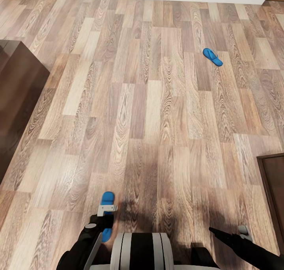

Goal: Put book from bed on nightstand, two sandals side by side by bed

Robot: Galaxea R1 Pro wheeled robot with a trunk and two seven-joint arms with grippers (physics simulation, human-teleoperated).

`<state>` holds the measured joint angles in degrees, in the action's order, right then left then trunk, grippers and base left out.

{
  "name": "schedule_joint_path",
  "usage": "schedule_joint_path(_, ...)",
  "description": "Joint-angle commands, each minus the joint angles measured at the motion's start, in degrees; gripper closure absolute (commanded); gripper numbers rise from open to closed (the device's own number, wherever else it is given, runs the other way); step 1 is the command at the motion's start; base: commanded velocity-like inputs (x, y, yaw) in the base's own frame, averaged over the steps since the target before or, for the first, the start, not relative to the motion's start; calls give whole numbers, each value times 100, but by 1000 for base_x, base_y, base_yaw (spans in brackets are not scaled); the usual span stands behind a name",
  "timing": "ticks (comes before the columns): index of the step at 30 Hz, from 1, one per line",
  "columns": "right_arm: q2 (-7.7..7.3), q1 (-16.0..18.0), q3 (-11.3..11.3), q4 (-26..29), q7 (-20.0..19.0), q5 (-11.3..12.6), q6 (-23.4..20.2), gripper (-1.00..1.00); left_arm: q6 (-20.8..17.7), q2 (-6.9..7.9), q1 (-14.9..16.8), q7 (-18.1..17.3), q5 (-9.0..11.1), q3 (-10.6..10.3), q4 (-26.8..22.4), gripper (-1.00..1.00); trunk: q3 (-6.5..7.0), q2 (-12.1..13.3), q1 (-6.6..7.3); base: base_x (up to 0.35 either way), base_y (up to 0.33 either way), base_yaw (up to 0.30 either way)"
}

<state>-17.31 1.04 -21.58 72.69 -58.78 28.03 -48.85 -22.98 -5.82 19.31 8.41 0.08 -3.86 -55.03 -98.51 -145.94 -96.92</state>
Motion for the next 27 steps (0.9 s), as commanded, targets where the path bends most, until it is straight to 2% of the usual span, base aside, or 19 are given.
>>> schedule_joint_path(1,0,2,-4,0,-10,10,-28,-100,-31,2,1,29,-6,-12,-8,100,-3,-1,1,0,0,0)
schedule_joint_path(18,0,2,-4,0,-10,10,-28,-100,-41,2,0,41,-8,-9,-8,100,-3,-1,1,0,0,0)
schedule_joint_path(27,0,2,-4,0,-10,10,-28,-100,-56,2,2,143,-8,-9,-8,100,197,11,24,0,0,0)
